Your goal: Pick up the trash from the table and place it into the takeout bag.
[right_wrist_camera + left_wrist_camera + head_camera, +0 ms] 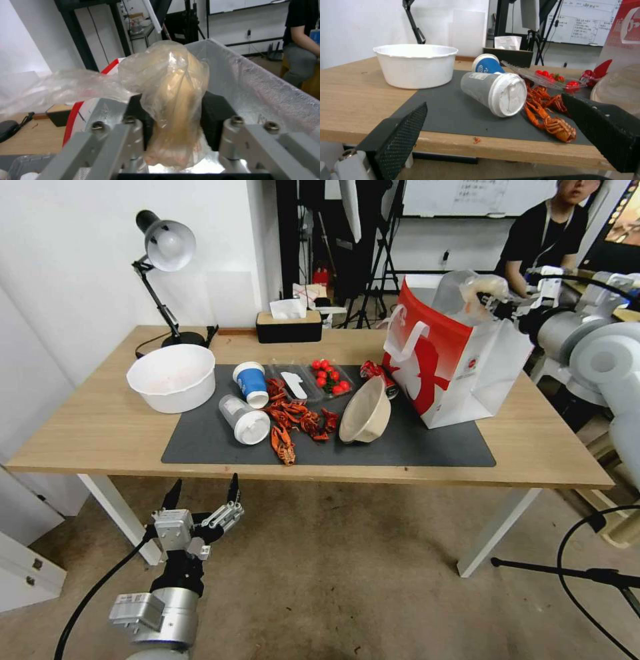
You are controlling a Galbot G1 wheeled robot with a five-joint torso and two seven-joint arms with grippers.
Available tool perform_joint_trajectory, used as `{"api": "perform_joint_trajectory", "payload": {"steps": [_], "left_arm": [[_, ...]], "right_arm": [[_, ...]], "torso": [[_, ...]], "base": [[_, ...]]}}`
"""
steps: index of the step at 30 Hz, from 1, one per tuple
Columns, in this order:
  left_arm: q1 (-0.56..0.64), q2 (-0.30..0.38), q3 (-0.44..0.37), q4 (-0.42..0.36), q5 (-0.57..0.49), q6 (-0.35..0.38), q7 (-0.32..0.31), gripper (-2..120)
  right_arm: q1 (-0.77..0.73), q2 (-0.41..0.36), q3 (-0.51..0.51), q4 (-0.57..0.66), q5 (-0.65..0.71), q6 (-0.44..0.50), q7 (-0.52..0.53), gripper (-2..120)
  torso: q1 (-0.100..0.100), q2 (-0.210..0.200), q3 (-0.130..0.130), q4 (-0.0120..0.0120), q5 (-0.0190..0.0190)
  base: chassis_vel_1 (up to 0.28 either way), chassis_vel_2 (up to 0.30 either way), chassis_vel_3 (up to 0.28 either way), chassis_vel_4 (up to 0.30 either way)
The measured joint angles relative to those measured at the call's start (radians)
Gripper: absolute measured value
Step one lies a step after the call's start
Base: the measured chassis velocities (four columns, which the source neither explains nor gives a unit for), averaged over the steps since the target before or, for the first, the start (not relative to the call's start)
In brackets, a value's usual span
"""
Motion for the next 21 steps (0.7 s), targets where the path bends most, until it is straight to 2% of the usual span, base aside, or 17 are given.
{"api": "perform_joint_trajectory", "payload": {"steps": [3, 5, 6, 9, 11, 13, 14, 16, 21], "left_arm": [[0.0, 0.0, 0.001, 0.0, 0.0, 0.0, 0.0, 100], [0.001, 0.0, 0.001, 0.0, 0.0, 0.0, 0.0, 100], [0.001, 0.0, 0.001, 0.0, 0.0, 0.0, 0.0, 100], [0.001, 0.0, 0.001, 0.0, 0.001, 0.0, 0.0, 100], [0.001, 0.0, 0.001, 0.0, 0.001, 0.0, 0.0, 100], [0.002, -0.002, 0.001, 0.0, 0.001, -0.002, 0.0, 100], [0.002, -0.002, 0.001, 0.0, 0.001, -0.002, 0.0, 100], [0.003, -0.002, 0.001, -0.002, 0.001, -0.004, -0.001, 100], [0.004, -0.003, 0.0, -0.008, 0.001, -0.005, -0.001, 100]], "right_arm": [[-0.001, -0.002, 0.003, 0.0, 0.0, -0.005, 0.003, 42], [-0.002, -0.002, 0.004, 0.0, 0.0, -0.011, 0.007, 52], [-0.002, -0.002, 0.004, 0.0, 0.0, -0.011, 0.007, 52], [-0.002, -0.005, 0.004, 0.0, -0.002, -0.019, 0.015, 65], [-0.002, -0.006, 0.004, 0.0, -0.002, -0.02, 0.017, 69], [0.005, -0.01, 0.004, 0.0, -0.003, -0.025, 0.021, 80], [0.005, -0.01, 0.004, 0.0, -0.003, -0.025, 0.021, 80], [0.008, -0.014, 0.004, 0.0, -0.002, -0.027, 0.021, 91], [0.001, -0.02, 0.016, 0.016, 0.006, -0.028, 0.019, 100]], "torso": [[0.0, 0.0, 0.0, 0.0, 0.0], [0.0, 0.0, 0.0, 0.0001, 0.0001], [0.0, 0.0, 0.0, 0.0001, 0.0001], [0.0, 0.0, 0.0, 0.0, 0.0], [0.0, 0.0, 0.0, 0.0, 0.0001], [0.0, 0.0, 0.0, 0.0001, 0.0], [0.0, 0.0, 0.0, 0.0001, 0.0], [0.0, 0.0, 0.0, 0.0001, 0.0], [0.0, 0.0, 0.0, 0.0001, 0.0]], "base": [[0.0, 0.0, 0.0, 0.0], [0.0, 0.0, 0.0, 0.0], [0.0, 0.0, 0.0, 0.0], [0.0, 0.0, 0.0, 0.0], [0.0, 0.0, 0.0, 0.0], [0.0, 0.0, 0.0, 0.0], [0.0, 0.0, 0.0, 0.0], [0.0, 0.0, 0.0, 0.0], [0.0, 0.0, 0.0, 0.0]]}}
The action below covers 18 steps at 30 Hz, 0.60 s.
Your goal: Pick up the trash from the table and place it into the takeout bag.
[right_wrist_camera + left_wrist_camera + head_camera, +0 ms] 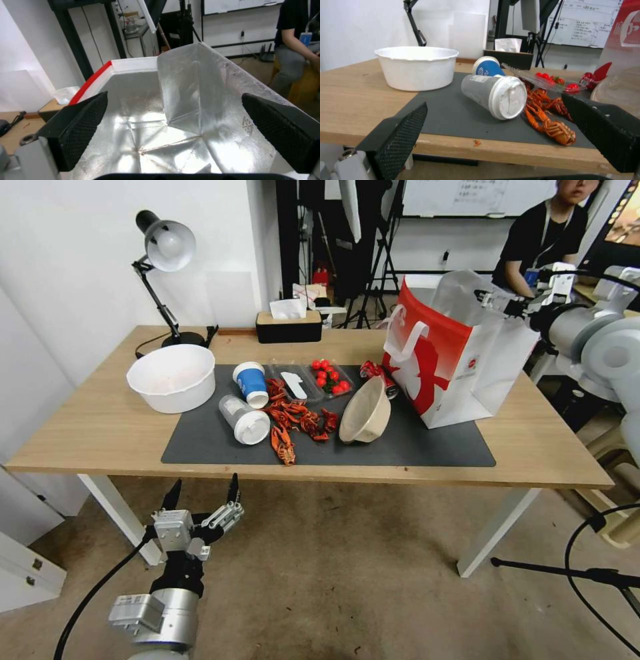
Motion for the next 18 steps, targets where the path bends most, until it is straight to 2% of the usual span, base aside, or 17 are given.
{"api": "perform_joint_trajectory", "payload": {"steps": [4, 9, 12, 14, 16, 18], "left_arm": [[0.001, 0.0, 0.0, -0.001, 0.0, -0.002, 0.0, 100], [0.003, -0.001, 0.0, -0.001, -0.001, -0.007, 0.0, 100], [0.002, -0.002, 0.0, -0.001, -0.001, -0.01, 0.0, 100], [0.002, -0.002, 0.0, -0.001, -0.001, -0.011, 0.0, 100], [0.0, -0.001, 0.0, 0.002, -0.002, -0.012, 0.0, 100], [0.0, -0.001, 0.0, 0.003, -0.002, -0.013, 0.0, 100]], "right_arm": [[-0.012, -0.004, 0.011, 0.014, 0.002, 0.007, -0.007, 100], [-0.067, -0.019, 0.05, 0.076, -0.003, 0.065, -0.055, 100], [-0.138, -0.036, 0.08, 0.157, -0.038, 0.152, -0.093, 100], [-0.16, -0.04, 0.087, 0.177, -0.052, 0.178, -0.1, 100], [-0.254, -0.046, 0.112, 0.242, -0.109, 0.266, -0.118, 100], [-0.282, -0.047, 0.119, 0.259, -0.13, 0.287, -0.121, 100]], "torso": [[0.0, 0.0, 0.0, -0.0001, 0.0], [0.0, 0.0, 0.0, -0.0001, 0.0], [0.0, 0.0, 0.0, -0.0001, -0.0002], [0.0, 0.0, 0.0, -0.0001, -0.0002], [0.0, 0.0, 0.0, -0.0001, -0.0001], [0.0, 0.0, 0.0, 0.0, -0.0002]], "base": [[0.0, 0.0, 0.0, 0.0], [0.0, 0.0, 0.0, 0.0], [0.0, 0.0, 0.0, 0.0], [0.0, 0.0, 0.0, 0.0], [0.0, 0.0, 0.0, 0.0], [0.0, 0.0, 0.0, 0.0]]}}
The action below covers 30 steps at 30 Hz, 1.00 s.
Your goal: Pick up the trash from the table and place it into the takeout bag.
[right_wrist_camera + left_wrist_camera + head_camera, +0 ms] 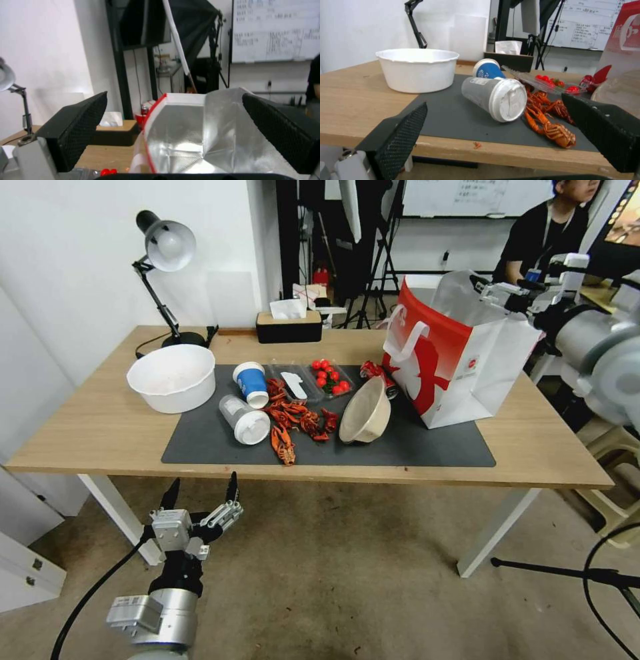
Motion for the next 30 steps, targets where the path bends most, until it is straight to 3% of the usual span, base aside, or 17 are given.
{"api": "perform_joint_trajectory", "payload": {"steps": [5, 12, 18, 20, 22, 30], "left_arm": [[-0.005, 0.005, -0.005, 0.006, -0.006, -0.001, 0.001, 100], [-0.006, 0.01, -0.018, 0.009, -0.017, -0.006, 0.007, 100], [-0.009, 0.015, -0.022, 0.016, -0.023, -0.011, 0.012, 100], [-0.009, 0.015, -0.022, 0.017, -0.024, -0.012, 0.012, 100], [-0.009, 0.015, -0.021, 0.025, -0.024, -0.016, 0.013, 100], [-0.011, 0.019, -0.021, 0.035, -0.027, -0.02, 0.014, 100]], "right_arm": [[-0.151, 0.008, 0.007, 0.093, -0.148, 0.108, 0.007, 100], [-0.278, 0.037, 0.016, 0.148, -0.257, 0.164, 0.023, 100], [-0.529, 0.122, 0.047, 0.196, -0.435, 0.302, 0.023, 100], [-0.545, 0.129, 0.049, 0.198, -0.445, 0.311, 0.023, 100], [-0.658, 0.191, 0.055, 0.206, -0.527, 0.388, 0.016, 100], [-0.83, 0.302, 0.062, 0.193, -0.644, 0.508, -0.016, 100]], "torso": [[0.0, 0.0, 0.0, -0.0001, 0.0002], [0.0, 0.0, 0.0, 0.0001, 0.0001], [0.0, 0.0, 0.0, -0.0002, 0.0002], [0.0, 0.0, 0.0, -0.0002, 0.0002], [0.0, 0.0, 0.0, -0.0002, 0.0002], [0.0, 0.0, 0.0, 0.0, 0.0001]], "base": [[0.0, 0.0, 0.0, 0.0], [0.0, 0.0, 0.0, 0.0], [0.0, 0.0, 0.0, 0.0], [0.0, 0.0, 0.0, 0.0], [0.0, 0.0, 0.0, 0.0], [0.0, 0.0, 0.0, 0.0]]}}
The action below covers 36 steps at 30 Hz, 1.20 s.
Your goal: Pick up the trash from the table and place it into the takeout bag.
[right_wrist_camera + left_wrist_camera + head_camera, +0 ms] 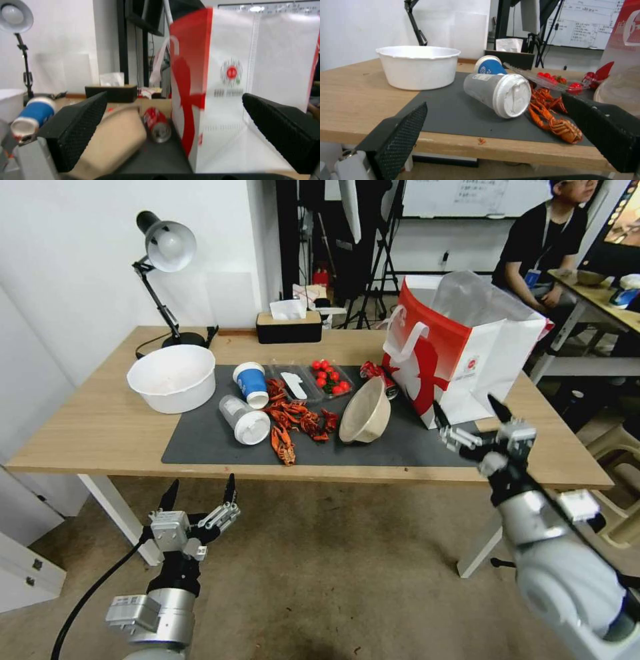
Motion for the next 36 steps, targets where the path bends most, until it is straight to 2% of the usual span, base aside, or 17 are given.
{"api": "perform_joint_trajectory", "payload": {"steps": [13, 21, 29, 31, 32, 35, 36], "left_arm": [[-0.001, 0.003, 0.002, 0.008, -0.002, -0.003, 0.002, 100], [0.0, 0.009, 0.004, 0.008, -0.002, -0.003, 0.002, 100], [0.002, 0.013, 0.004, 0.008, -0.005, -0.004, 0.002, 100], [0.001, 0.014, 0.005, 0.009, -0.005, -0.004, 0.002, 100], [0.001, 0.014, 0.005, 0.009, -0.005, -0.004, 0.002, 100], [0.001, 0.015, 0.006, 0.011, -0.005, -0.004, 0.002, 100], [0.001, 0.015, 0.006, 0.011, -0.005, -0.004, 0.002, 100]], "right_arm": [[-0.188, 0.1, -0.004, -0.06, -0.088, 0.109, -0.041, 100], [-0.206, 0.122, -0.019, -0.076, -0.113, 0.119, -0.041, 100], [-0.171, 0.104, -0.061, -0.016, -0.1, 0.004, 0.015, 100], [-0.12, 0.087, -0.09, 0.026, -0.069, -0.079, 0.06, 100], [-0.12, 0.087, -0.09, 0.026, -0.069, -0.079, 0.06, 100], [0.001, 0.06, -0.129, 0.061, 0.016, -0.201, 0.112, 100], [0.001, 0.06, -0.129, 0.061, 0.016, -0.201, 0.112, 100]], "torso": [[0.0, 0.0, 0.0, 0.0, 0.0], [0.0, 0.0, 0.0, 0.0, 0.0001], [0.0, 0.0, 0.0, -0.0001, 0.0001], [0.0, 0.0, 0.0, -0.0001, 0.0], [0.0, 0.0, 0.0, -0.0001, 0.0], [0.0, 0.0, 0.0, 0.0001, 0.0001], [0.0, 0.0, 0.0, 0.0001, 0.0001]], "base": [[0.0, 0.0, 0.0, 0.0], [0.0, 0.0, 0.0, 0.0], [0.0, 0.0, 0.0, 0.0], [0.0, 0.0, 0.0, 0.0], [0.0, 0.0, 0.0, 0.0], [0.0, 0.0, 0.0, 0.0], [0.0, 0.0, 0.0, 0.0]]}}
